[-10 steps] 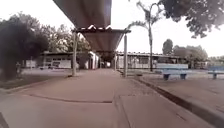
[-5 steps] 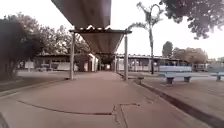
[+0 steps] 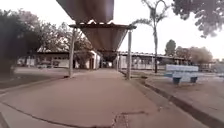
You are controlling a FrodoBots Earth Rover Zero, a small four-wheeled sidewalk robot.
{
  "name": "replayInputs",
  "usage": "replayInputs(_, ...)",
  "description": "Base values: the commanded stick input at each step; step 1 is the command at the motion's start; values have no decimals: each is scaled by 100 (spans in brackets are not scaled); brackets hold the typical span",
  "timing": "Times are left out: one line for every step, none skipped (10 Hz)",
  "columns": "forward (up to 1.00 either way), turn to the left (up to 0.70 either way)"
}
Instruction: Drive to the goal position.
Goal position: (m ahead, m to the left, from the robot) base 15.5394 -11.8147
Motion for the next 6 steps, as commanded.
replayInputs(70,0)
replayInputs(70,0)
replayInputs(70,0)
replayInputs(70,0)
replayInputs(70,0)
replayInputs(70,0)
